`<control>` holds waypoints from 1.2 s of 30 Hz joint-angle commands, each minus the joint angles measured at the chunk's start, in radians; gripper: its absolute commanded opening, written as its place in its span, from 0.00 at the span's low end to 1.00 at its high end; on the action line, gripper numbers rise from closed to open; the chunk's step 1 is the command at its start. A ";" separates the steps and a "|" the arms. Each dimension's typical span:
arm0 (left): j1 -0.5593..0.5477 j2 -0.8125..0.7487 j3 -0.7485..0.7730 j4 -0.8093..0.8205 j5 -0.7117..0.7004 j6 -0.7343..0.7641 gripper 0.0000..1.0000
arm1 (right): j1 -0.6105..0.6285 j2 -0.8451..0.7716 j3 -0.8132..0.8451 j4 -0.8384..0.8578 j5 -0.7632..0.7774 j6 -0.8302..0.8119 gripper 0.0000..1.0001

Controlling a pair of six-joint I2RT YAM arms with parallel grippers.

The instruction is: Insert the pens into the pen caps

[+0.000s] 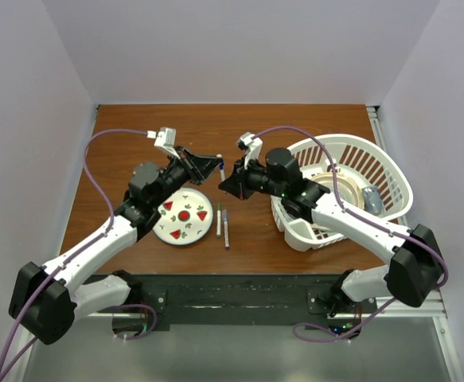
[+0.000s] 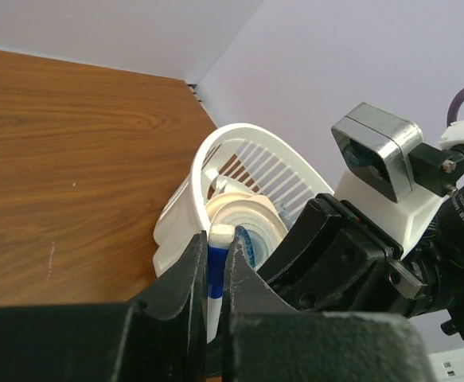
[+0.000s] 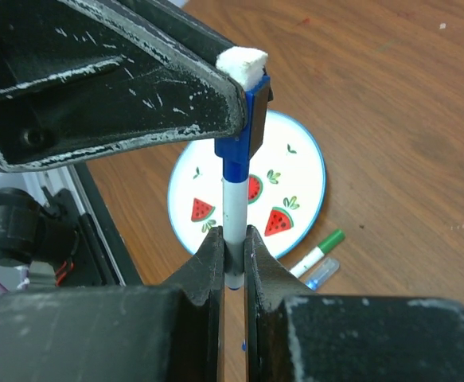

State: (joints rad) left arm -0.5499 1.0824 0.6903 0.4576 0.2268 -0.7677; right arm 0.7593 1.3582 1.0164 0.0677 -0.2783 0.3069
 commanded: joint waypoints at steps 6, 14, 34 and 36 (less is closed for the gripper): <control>-0.028 0.050 0.215 -0.384 0.088 -0.007 0.00 | -0.040 -0.217 -0.097 0.085 -0.079 -0.018 0.38; -0.077 0.195 0.140 -0.367 0.016 -0.129 0.00 | -0.038 -0.508 -0.125 -0.262 0.046 -0.062 0.82; -0.239 0.574 0.179 -0.361 -0.256 -0.252 0.00 | -0.040 -0.731 -0.107 -0.348 0.257 0.009 0.99; -0.240 0.582 0.192 -0.379 -0.274 -0.245 0.03 | -0.040 -0.729 -0.107 -0.347 0.254 0.009 0.99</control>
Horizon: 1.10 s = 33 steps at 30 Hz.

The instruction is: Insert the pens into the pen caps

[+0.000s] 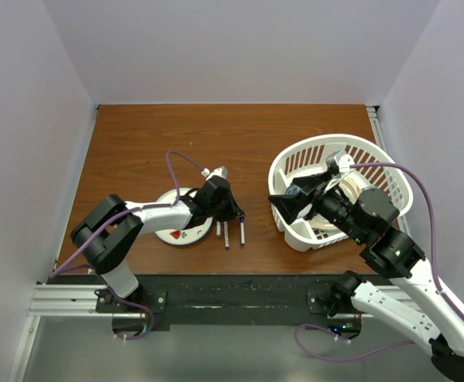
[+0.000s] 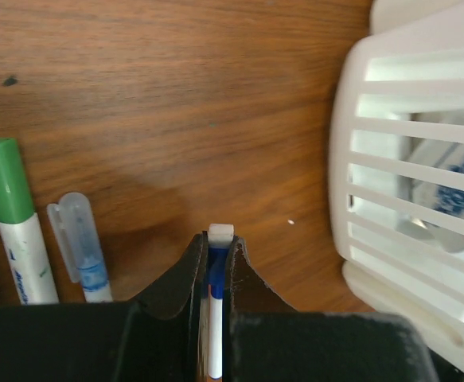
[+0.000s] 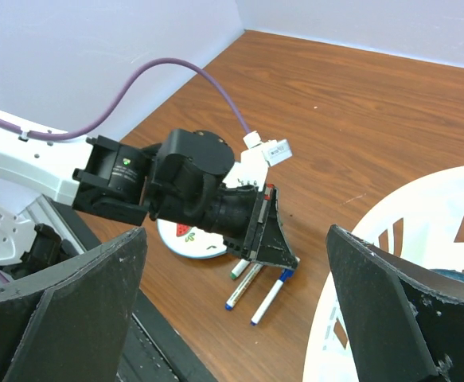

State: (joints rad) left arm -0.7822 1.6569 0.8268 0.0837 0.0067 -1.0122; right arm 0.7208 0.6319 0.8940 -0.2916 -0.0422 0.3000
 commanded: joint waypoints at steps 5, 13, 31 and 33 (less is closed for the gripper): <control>-0.008 0.023 0.093 -0.077 -0.103 0.034 0.12 | 0.000 0.008 0.014 0.028 0.008 0.022 0.99; -0.005 0.038 0.103 -0.141 -0.114 0.070 0.18 | 0.000 0.025 0.014 0.052 -0.021 0.050 0.98; -0.005 -0.232 0.155 -0.159 -0.108 0.328 0.86 | 0.000 0.034 0.008 0.005 0.013 0.042 0.99; -0.005 -0.305 0.175 -0.183 -0.112 0.415 0.89 | 0.000 0.034 0.006 -0.007 0.040 0.063 0.99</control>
State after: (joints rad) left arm -0.7860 1.4887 0.9413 -0.1238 -0.0902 -0.7792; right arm 0.7208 0.6617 0.8936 -0.2890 -0.0448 0.3466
